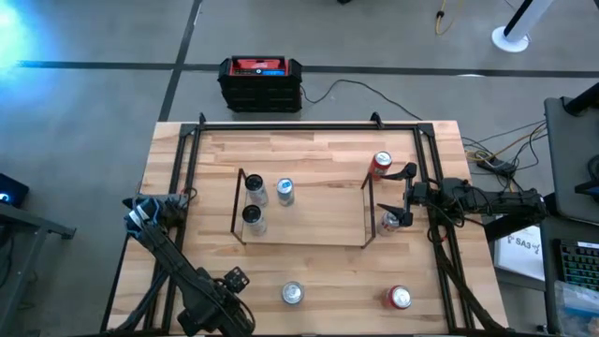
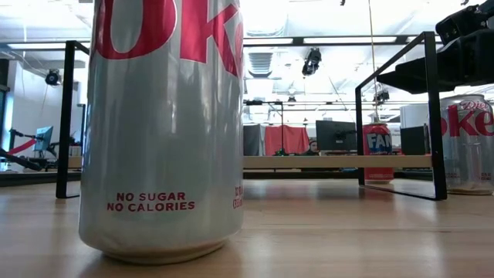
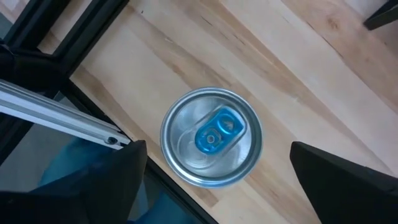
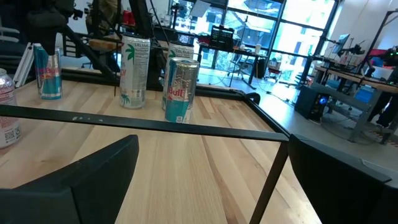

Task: Place canned beverage on shelf
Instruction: Put the blue soda can on the shelf aligned with the blue soda can

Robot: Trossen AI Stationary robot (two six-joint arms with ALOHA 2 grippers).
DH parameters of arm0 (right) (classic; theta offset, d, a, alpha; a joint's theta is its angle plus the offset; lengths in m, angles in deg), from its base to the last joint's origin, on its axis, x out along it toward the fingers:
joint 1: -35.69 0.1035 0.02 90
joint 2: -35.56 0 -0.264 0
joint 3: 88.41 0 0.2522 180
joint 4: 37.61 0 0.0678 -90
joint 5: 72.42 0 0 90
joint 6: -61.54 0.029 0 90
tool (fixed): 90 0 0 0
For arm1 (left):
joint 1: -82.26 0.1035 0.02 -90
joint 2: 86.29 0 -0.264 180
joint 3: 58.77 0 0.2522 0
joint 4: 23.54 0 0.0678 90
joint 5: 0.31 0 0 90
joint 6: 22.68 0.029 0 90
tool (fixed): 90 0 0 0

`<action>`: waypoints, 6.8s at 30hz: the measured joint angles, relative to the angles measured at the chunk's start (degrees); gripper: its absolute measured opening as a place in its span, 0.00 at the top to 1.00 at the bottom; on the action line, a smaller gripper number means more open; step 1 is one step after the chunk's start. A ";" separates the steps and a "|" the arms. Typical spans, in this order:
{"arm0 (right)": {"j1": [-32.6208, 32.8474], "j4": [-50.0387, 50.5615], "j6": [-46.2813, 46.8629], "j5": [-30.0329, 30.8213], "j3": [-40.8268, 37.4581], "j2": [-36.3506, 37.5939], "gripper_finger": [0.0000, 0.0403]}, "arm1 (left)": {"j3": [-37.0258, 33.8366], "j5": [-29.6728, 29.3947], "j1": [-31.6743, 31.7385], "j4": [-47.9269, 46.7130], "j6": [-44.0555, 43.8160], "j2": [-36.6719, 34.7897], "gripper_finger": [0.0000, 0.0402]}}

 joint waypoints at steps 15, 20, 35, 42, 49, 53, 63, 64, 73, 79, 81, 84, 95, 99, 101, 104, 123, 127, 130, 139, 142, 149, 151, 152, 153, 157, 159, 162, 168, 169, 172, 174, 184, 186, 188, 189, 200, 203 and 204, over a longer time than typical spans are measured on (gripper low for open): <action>0.02 -0.01 0.00 0.00 0.00 0.00 0.01 | -2.19 -0.05 -0.52 0.89 0.02 -0.09 0.09; 0.01 0.01 0.00 0.00 0.00 0.00 0.01 | -4.27 -0.44 -0.52 1.94 0.02 -0.09 0.10; 0.02 0.00 0.00 0.00 0.00 0.00 0.01 | -4.42 -0.94 -0.76 2.50 0.02 0.32 0.45; 0.01 0.01 0.01 0.00 0.00 0.00 0.01 | -3.87 -3.32 -2.03 2.96 2.86 0.60 0.45; 0.00 -0.01 0.00 0.00 0.00 0.00 0.01 | -2.61 -5.06 -2.51 2.83 14.87 0.85 0.45; 0.01 -0.01 0.00 0.00 0.00 0.00 0.01 | -2.56 -5.43 -2.51 2.23 22.87 0.87 0.45; 0.02 -0.01 0.00 0.00 0.00 0.00 0.01 | -2.56 -12.17 -3.17 1.19 36.16 0.94 0.44; 0.01 -0.01 0.01 0.00 0.00 0.00 0.01 | -2.56 -13.32 -3.28 1.15 37.03 0.94 0.44; 0.00 -0.01 0.00 0.00 0.00 0.00 0.01 | -2.56 -17.93 -3.37 0.41 50.19 0.94 0.44; 0.00 -0.01 0.02 0.00 0.00 0.00 0.01 | -2.56 -22.10 -3.37 0.83 57.55 0.94 0.44; 0.00 -0.01 0.00 0.00 0.00 0.00 0.01 | -2.56 -23.04 -3.37 1.44 60.72 0.94 0.44; 0.01 -0.01 0.00 0.00 0.00 0.00 0.01 | -2.56 -23.26 -3.31 2.49 65.44 0.94 0.43; 0.01 -0.01 0.00 0.00 0.00 0.00 0.01 | -2.56 -23.23 -3.23 6.95 74.25 0.92 0.43; 0.00 -0.01 0.00 0.00 0.00 0.00 0.01 | -2.56 -23.23 -3.23 7.58 78.18 0.90 0.43; 0.00 -0.01 0.00 0.00 0.01 0.00 0.01 | -2.56 -23.23 -3.23 7.82 79.02 0.87 0.42; 0.01 -0.01 0.00 0.00 0.00 0.00 0.01 | -2.56 -23.23 -3.23 7.72 79.10 0.87 0.42; 0.01 -0.01 0.00 0.00 0.00 0.00 0.01 | -2.56 -23.19 -3.19 8.73 85.11 0.85 0.42; 0.02 -0.01 0.00 0.00 0.00 0.00 0.01 | -2.56 -23.19 -3.19 9.19 85.11 0.85 0.39; 0.02 -0.01 0.00 0.00 0.00 0.00 0.01 | -2.56 -23.10 -3.19 9.39 85.11 0.83 0.35; 0.01 -0.01 0.00 0.00 0.00 0.00 0.01 | -2.56 -23.15 -3.19 9.37 83.63 0.72 0.22; 0.00 -0.01 0.00 0.00 0.00 0.00 0.01 | -2.44 -23.12 -3.19 9.27 80.59 0.72 0.18; 0.02 -0.01 0.01 0.00 0.01 0.00 0.01 | 0.37 -23.06 -3.19 7.20 62.48 0.70 0.08; 0.00 -0.01 0.00 0.00 0.01 0.00 0.01 | 1.38 -23.04 -3.19 6.38 54.14 0.68 0.05; 0.02 -0.01 0.00 0.00 0.00 0.00 0.01 | 1.85 -22.84 -3.19 6.19 50.26 0.68 0.05; 0.00 -0.01 0.00 0.00 0.00 0.00 0.01 | 2.24 -22.40 -3.19 6.14 46.61 0.68 0.04; 0.02 -0.01 0.00 0.00 0.01 0.00 0.01 | 3.42 -17.80 -2.34 6.22 36.25 0.66 0.02; 0.00 -0.01 0.00 0.00 0.00 0.00 0.01 | 3.56 -13.39 -1.50 6.20 31.29 0.66 0.01; 0.02 -0.01 0.02 0.00 0.02 0.00 0.01 | 3.56 -9.09 -0.49 6.32 27.10 0.66 0.01; 0.02 -0.01 0.00 0.00 0.00 0.00 0.01 | 3.56 -12.71 0.26 6.37 26.92 0.66 0.01; 0.02 -0.01 0.00 0.00 0.00 0.00 0.01 | 3.56 -12.93 0.48 6.38 26.74 0.66 0.01; 0.00 -0.01 0.02 0.00 0.02 0.00 0.01 | 3.31 -13.07 1.20 6.42 25.97 0.66 0.01; 0.02 -0.01 0.00 0.00 0.00 0.00 0.01 | 2.86 -13.05 1.64 6.41 25.86 0.66 0.01; 0.01 -0.01 0.01 0.00 0.00 0.00 0.01 | 0.02 -10.99 2.45 7.39 24.96 0.66 0.01; 0.02 -0.01 0.00 0.00 0.01 0.00 0.01 | 0.01 -11.02 2.42 7.48 24.96 0.66 0.03; 0.02 -0.01 0.00 -0.01 0.00 0.00 0.01 | -0.32 -11.04 2.40 7.47 24.96 0.66 0.06; 0.00 -0.01 0.00 0.00 0.00 0.00 0.01 | -0.62 -11.04 2.41 7.50 24.96 0.66 0.08; 0.02 -0.01 0.00 -0.01 0.00 0.00 0.01 | -3.98 -12.46 2.52 11.08 27.96 0.72 0.45; 0.01 -0.01 0.00 -0.01 0.00 0.00 0.01 | -3.98 -12.45 2.54 11.16 28.06 0.72 0.46; 0.00 -0.01 0.00 0.00 0.00 0.00 0.01 | -3.98 -12.46 2.54 11.20 28.14 0.72 0.46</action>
